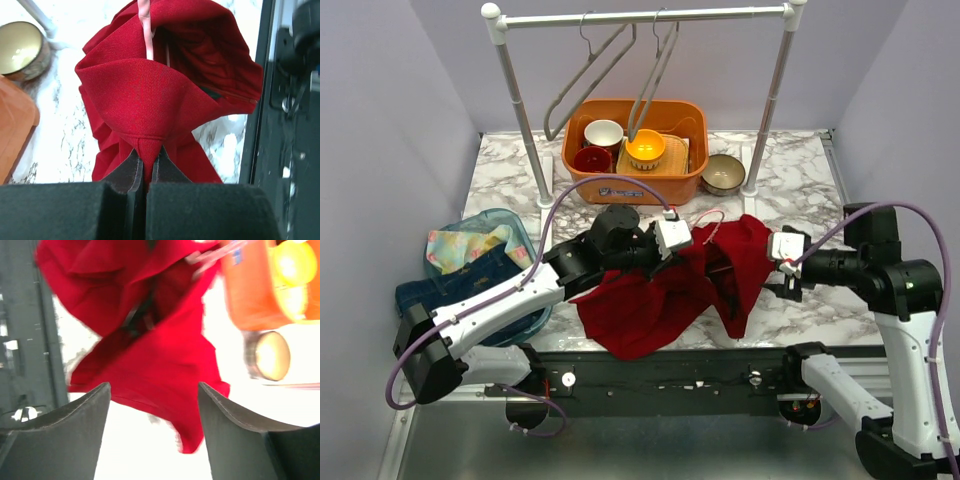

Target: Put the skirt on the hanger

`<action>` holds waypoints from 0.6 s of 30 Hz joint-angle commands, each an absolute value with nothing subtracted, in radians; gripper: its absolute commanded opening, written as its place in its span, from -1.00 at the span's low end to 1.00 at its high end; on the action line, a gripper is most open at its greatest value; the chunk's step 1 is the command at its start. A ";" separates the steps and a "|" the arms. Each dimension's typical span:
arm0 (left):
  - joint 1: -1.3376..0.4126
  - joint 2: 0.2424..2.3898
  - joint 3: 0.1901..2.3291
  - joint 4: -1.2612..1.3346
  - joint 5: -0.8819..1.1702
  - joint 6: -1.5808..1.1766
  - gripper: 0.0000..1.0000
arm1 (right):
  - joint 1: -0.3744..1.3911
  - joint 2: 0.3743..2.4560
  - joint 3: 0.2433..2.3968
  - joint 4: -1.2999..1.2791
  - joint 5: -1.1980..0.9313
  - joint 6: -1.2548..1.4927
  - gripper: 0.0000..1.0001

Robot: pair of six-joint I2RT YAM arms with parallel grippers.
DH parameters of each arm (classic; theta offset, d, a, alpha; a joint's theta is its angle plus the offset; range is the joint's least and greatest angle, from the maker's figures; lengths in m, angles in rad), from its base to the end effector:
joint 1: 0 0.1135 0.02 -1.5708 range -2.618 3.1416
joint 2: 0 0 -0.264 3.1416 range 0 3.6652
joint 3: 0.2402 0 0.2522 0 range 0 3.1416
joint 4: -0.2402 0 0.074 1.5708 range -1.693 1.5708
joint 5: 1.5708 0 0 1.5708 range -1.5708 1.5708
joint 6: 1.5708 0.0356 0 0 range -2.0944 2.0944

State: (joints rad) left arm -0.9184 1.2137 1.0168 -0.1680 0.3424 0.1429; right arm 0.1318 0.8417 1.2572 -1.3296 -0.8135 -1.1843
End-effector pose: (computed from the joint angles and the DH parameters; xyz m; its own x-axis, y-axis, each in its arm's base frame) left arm 0.1606 -0.2299 0.3334 -0.0807 0.3266 -0.9417 0.9602 0.2789 0.0144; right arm 0.0998 0.0393 0.3862 0.1950 -0.6160 -0.7632 -0.9270 0.1383 -0.3485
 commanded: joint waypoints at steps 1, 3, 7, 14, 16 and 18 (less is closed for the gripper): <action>-0.919 1.152 0.977 -0.161 0.448 0.247 -1.00 | 0.135 0.918 1.351 -1.324 -0.718 -1.150 0.60; -0.919 1.125 0.963 -0.161 0.480 0.250 -1.00 | 0.135 0.968 1.342 -1.339 -0.764 -1.215 0.61; -0.920 1.091 0.934 -0.124 0.532 0.233 -1.00 | 0.143 1.078 1.279 -1.497 -0.935 -1.480 0.62; -0.928 1.072 0.913 -0.066 0.560 0.190 -1.00 | 0.279 1.127 1.131 -1.336 -0.982 -1.358 0.56; -0.930 1.069 0.910 -0.054 0.561 0.186 -1.00 | 0.322 1.121 1.103 -1.275 -0.983 -1.321 0.44; -0.930 1.068 0.907 -0.046 0.554 0.183 -1.00 | 0.333 1.124 1.095 -1.264 -1.008 -1.292 0.23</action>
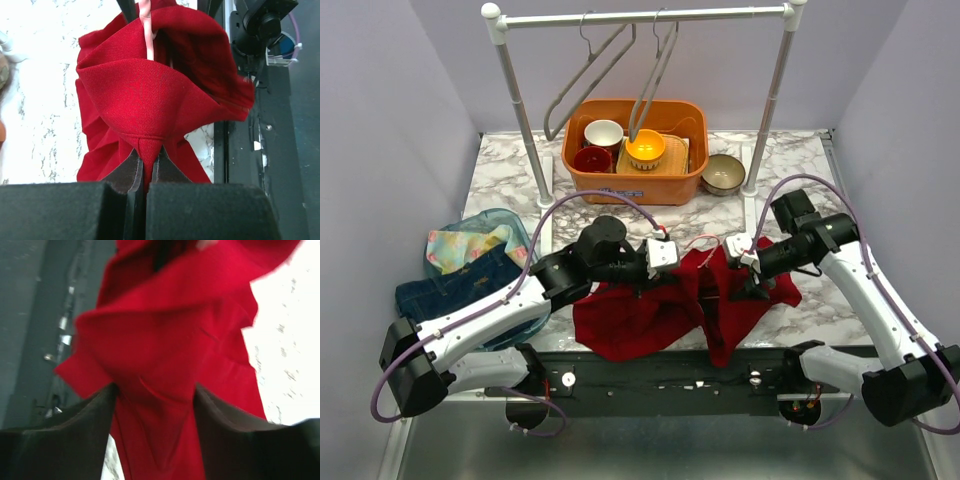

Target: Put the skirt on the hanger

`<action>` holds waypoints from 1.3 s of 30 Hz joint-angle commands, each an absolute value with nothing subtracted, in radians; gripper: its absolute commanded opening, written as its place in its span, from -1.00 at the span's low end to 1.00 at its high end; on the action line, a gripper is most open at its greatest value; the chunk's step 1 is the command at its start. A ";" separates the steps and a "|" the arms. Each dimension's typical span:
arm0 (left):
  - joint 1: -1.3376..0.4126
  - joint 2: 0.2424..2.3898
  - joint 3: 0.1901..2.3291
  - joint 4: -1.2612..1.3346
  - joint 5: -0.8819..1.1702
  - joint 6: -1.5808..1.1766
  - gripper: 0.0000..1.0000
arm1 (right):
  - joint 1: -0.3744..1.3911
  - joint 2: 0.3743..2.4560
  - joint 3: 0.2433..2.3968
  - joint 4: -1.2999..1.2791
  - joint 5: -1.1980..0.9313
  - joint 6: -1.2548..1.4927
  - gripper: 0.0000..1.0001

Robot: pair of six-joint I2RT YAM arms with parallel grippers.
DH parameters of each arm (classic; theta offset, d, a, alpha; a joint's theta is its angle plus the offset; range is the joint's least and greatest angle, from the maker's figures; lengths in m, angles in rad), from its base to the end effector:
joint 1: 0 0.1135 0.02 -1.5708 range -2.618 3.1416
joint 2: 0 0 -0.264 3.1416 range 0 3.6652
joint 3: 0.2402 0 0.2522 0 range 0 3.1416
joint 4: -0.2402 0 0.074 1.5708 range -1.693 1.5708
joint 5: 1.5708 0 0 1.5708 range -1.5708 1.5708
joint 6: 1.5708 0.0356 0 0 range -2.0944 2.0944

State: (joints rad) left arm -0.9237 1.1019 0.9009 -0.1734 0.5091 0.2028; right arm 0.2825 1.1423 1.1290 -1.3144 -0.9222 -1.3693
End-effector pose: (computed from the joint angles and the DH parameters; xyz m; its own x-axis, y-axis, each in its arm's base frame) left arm 0.1372 -0.2103 0.3205 -0.0206 0.3189 -0.9476 0.9947 0.1023 0.0129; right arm 0.1640 0.0772 0.3177 0.1589 -0.5701 -0.8060 -0.9838 -0.1597 -0.0810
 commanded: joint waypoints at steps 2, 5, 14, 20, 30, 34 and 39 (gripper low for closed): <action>-0.930 1.065 0.902 -0.035 0.528 0.173 -1.00 | 0.334 1.127 1.100 -1.287 -1.028 -1.295 -0.04; -0.930 1.046 0.876 -0.005 0.488 0.150 -1.00 | 0.334 1.114 1.086 -1.281 -1.022 -1.255 -0.99; -0.928 0.944 0.827 -0.058 0.112 0.078 0.78 | 0.209 0.910 1.051 -1.071 -0.861 -0.856 -0.99; -0.928 0.900 0.788 -0.120 -0.130 0.063 0.93 | 0.075 0.877 1.084 -1.143 -0.854 -0.868 -0.99; -0.907 0.995 0.688 -0.003 -0.365 -0.093 0.97 | 0.052 0.874 1.152 -1.152 -0.834 -0.788 -0.99; -0.812 1.038 0.643 0.133 -0.345 -0.118 0.97 | 0.052 0.887 1.163 -1.184 -0.854 -0.805 -0.99; -0.710 1.126 0.632 0.242 -0.166 -0.152 0.92 | 0.052 0.893 1.155 -1.192 -0.868 -0.811 -0.99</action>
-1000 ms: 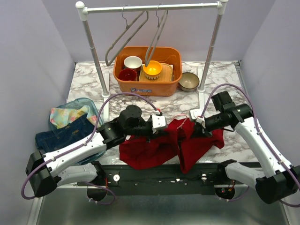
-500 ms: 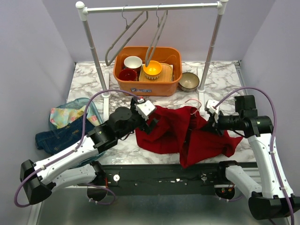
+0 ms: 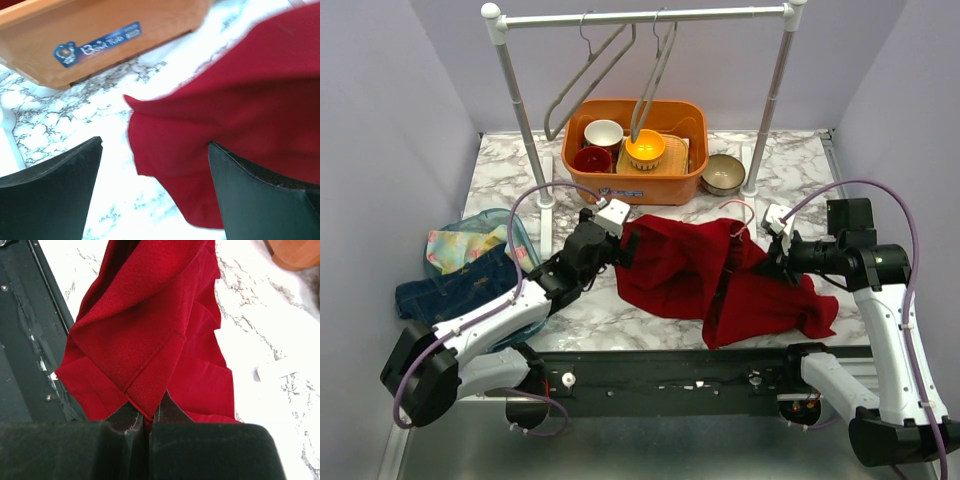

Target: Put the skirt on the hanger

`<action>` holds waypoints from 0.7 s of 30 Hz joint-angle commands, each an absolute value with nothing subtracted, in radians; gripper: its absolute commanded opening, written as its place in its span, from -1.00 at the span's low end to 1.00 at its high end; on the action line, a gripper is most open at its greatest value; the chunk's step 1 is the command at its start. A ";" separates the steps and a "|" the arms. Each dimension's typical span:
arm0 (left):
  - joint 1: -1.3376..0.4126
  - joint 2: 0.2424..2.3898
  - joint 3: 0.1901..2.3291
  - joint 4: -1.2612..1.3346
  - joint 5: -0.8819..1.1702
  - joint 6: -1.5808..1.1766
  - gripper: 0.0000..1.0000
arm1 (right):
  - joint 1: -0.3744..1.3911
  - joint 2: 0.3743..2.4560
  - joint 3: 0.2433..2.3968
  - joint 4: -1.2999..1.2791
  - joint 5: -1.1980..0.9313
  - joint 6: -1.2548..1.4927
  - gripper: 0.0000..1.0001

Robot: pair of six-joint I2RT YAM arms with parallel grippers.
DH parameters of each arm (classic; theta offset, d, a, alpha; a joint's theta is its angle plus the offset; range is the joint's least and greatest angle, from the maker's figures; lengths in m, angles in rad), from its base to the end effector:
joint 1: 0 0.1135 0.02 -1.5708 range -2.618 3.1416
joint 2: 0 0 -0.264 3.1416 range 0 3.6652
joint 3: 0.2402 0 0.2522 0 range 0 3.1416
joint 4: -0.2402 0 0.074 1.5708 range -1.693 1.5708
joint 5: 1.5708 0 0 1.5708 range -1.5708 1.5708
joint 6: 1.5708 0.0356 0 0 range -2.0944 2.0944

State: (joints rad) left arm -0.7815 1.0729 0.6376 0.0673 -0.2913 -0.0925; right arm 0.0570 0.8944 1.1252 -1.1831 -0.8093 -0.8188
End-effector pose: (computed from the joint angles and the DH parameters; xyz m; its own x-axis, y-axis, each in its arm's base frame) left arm 0.1791 -0.1633 0.2577 -0.2990 0.1721 -0.9386 0.4588 0.8884 0.0167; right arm 0.1349 0.0335 0.3535 -0.2210 -0.5174 -0.8268 -0.9071 0.4204 -0.0206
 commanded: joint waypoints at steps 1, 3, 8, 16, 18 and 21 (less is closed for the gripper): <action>-0.701 1.140 0.634 0.273 -0.134 -0.166 0.89 | 0.051 0.894 1.152 -1.190 -0.870 -0.810 -0.99; -0.672 1.182 0.640 0.296 -0.083 -0.178 0.73 | 0.052 0.897 1.146 -1.187 -0.874 -0.808 -0.99; -0.623 1.253 0.652 0.357 0.187 -0.219 -0.33 | 0.051 0.900 1.144 -1.186 -0.865 -0.810 -0.99; -0.522 1.275 0.601 0.364 0.129 -0.345 -1.00 | 0.049 0.896 1.152 -1.169 -0.805 -0.793 -0.99; -0.471 1.272 0.588 0.367 0.095 -0.397 -1.00 | 0.049 0.888 1.158 -1.173 -0.804 -0.798 -0.99; -0.425 1.298 0.592 0.327 0.065 -0.431 -1.00 | 0.049 0.887 1.163 -1.192 -0.808 -0.808 -0.99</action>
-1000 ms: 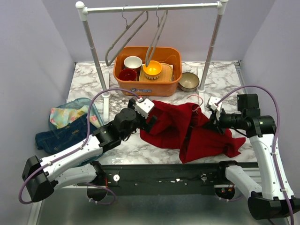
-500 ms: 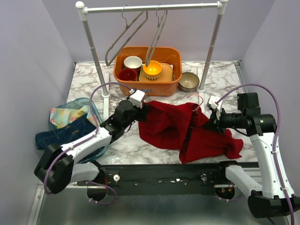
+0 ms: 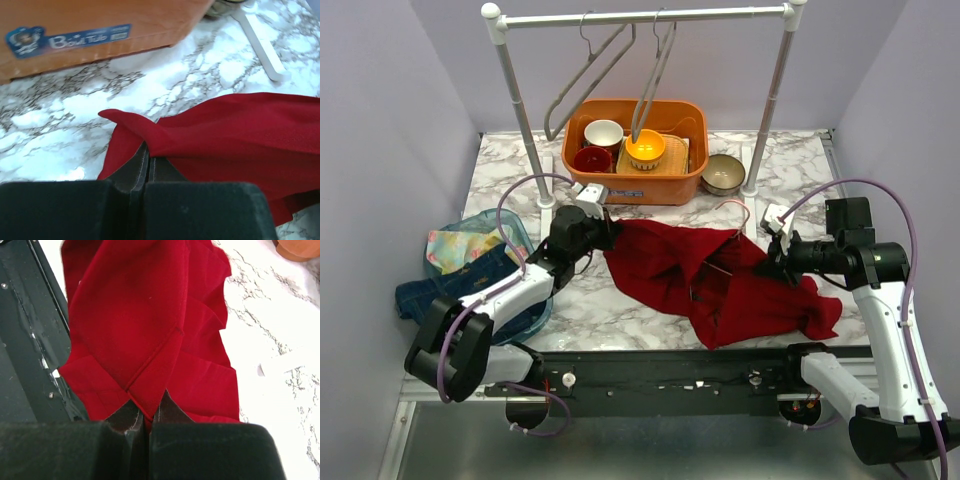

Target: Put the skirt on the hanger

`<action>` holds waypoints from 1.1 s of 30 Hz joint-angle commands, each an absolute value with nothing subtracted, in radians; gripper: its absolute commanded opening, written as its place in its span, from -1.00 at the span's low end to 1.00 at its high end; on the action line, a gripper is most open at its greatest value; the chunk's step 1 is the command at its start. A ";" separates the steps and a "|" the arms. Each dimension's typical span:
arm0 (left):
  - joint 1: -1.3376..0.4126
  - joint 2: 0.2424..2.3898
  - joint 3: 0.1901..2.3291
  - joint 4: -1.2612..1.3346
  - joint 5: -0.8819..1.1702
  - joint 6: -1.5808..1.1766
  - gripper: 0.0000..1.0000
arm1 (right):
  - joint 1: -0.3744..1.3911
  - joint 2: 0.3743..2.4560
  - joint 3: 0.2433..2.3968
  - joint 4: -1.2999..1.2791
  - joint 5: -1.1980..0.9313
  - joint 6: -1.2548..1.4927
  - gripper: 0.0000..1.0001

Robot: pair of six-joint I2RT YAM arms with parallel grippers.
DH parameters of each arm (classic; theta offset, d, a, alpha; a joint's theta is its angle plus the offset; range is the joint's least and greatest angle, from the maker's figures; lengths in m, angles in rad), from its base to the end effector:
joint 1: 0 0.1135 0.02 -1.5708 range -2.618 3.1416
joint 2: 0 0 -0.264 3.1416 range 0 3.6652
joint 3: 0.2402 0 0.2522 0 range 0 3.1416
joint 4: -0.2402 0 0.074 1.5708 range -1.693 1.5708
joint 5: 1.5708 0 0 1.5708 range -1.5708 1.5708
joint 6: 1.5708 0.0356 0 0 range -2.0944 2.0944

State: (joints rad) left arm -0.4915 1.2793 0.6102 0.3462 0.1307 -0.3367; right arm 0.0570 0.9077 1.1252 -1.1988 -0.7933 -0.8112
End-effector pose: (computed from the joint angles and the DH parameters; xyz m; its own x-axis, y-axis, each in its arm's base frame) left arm 0.2421 -0.1349 0.2268 -0.4546 -0.1282 -0.8814 0.4521 0.8194 -0.3523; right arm 0.1371 0.0332 0.3507 -0.2557 -0.5241 -0.8124 -0.9017 0.4324 0.0048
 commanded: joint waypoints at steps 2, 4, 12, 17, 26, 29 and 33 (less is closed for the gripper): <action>-0.410 1.318 0.600 0.305 0.060 -0.466 -1.00 | 0.049 0.884 1.164 -1.206 -0.810 -0.813 -0.99; -0.396 1.339 0.600 0.304 0.049 -0.486 -1.00 | 0.048 0.871 1.166 -1.212 -0.811 -0.815 -0.99; -0.365 1.347 0.603 0.296 0.047 -0.541 -0.98 | 0.048 0.819 1.200 -1.229 -0.769 -0.787 -0.99; -0.367 1.183 0.588 0.292 0.138 -0.589 0.03 | 0.048 0.805 1.203 -1.192 -0.730 -0.733 -0.99; -0.365 0.784 0.653 0.014 0.199 -0.506 0.63 | 0.046 0.810 1.357 -1.063 -0.513 -0.531 -0.99; -0.365 0.718 0.699 -0.084 0.250 -0.450 0.69 | 0.046 0.877 1.474 -1.020 -0.456 -0.463 -0.99; -0.367 0.678 0.785 -0.231 0.320 -0.311 0.85 | 0.048 1.015 1.638 -0.985 -0.440 -0.361 -0.99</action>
